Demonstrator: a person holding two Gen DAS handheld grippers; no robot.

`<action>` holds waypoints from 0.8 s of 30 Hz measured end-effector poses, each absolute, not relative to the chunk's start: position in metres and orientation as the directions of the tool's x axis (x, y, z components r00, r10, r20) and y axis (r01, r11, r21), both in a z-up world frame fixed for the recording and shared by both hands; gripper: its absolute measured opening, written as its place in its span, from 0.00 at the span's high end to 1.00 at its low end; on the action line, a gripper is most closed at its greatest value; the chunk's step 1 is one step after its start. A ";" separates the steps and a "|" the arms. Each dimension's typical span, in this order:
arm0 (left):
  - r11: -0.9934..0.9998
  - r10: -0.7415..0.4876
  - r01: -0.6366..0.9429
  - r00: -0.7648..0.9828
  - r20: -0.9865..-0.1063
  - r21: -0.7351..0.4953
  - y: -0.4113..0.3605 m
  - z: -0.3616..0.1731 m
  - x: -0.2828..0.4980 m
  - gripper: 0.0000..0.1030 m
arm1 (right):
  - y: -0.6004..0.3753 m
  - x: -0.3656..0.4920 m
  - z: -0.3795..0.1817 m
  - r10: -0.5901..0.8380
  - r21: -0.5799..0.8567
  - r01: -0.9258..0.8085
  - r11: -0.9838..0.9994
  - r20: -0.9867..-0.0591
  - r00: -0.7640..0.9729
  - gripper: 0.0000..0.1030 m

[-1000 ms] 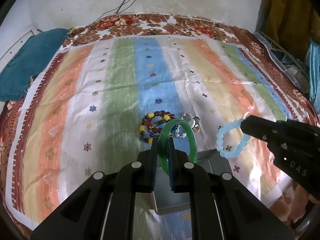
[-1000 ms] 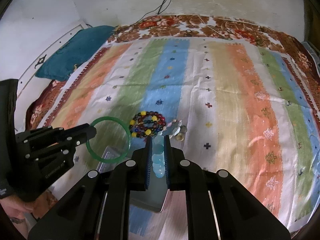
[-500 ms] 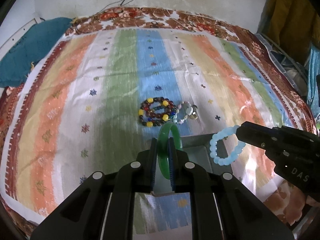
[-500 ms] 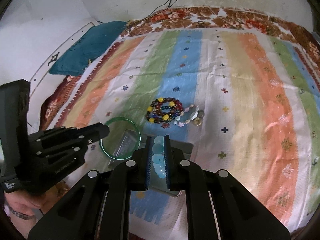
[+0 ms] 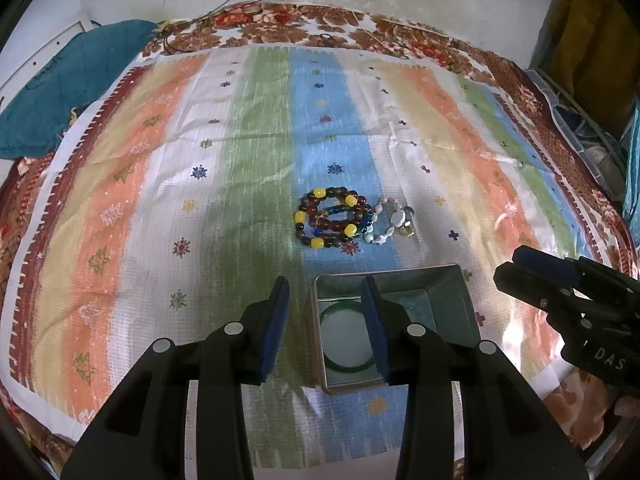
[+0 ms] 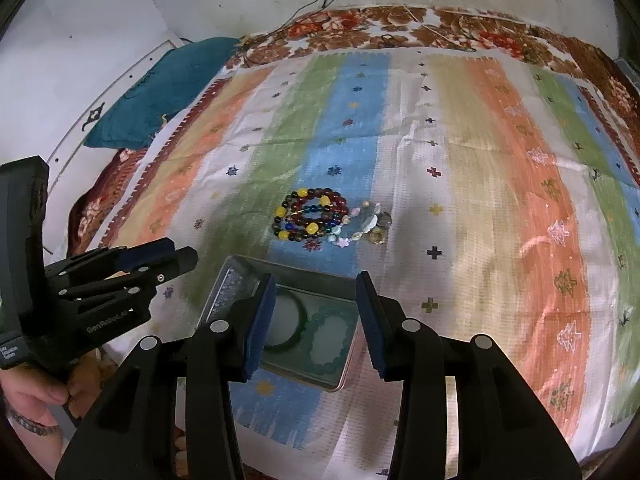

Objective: Organize jewelry
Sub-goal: 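Open left tool to drop the bangle in the tin while right tool releases blue bracelet, then move both open tools back to the remaining bracelets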

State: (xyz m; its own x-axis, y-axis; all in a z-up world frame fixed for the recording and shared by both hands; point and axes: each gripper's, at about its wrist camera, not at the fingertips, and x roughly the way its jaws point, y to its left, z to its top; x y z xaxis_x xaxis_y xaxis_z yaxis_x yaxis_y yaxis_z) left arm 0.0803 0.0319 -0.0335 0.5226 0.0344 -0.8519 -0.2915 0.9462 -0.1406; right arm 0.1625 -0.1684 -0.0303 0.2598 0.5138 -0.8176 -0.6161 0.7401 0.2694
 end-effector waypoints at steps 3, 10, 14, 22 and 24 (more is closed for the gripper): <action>0.944 0.047 -0.302 0.520 -0.853 -0.132 0.035 -0.034 0.082 0.60 | -0.168 0.165 -0.032 0.508 0.268 -0.611 0.745 -0.821 0.260 0.59; 0.946 0.065 -0.308 0.498 -0.865 -0.106 0.040 -0.041 0.096 0.57 | -0.163 0.172 -0.036 0.470 0.228 -0.600 0.767 -0.836 0.283 0.54; 0.948 0.061 -0.299 0.497 -0.866 -0.105 0.040 -0.042 0.104 0.51 | -0.162 0.179 -0.038 0.463 0.228 -0.590 0.775 -0.839 0.284 0.51; 0.947 0.041 -0.298 0.483 -0.875 -0.120 0.045 -0.051 0.120 0.49 | -0.151 0.190 -0.043 0.463 0.226 -0.604 0.764 -0.845 0.269 0.47; 0.947 0.047 -0.302 0.477 -0.878 -0.114 0.047 -0.054 0.122 0.49 | -0.149 0.194 -0.045 0.457 0.226 -0.600 0.767 -0.849 0.265 0.47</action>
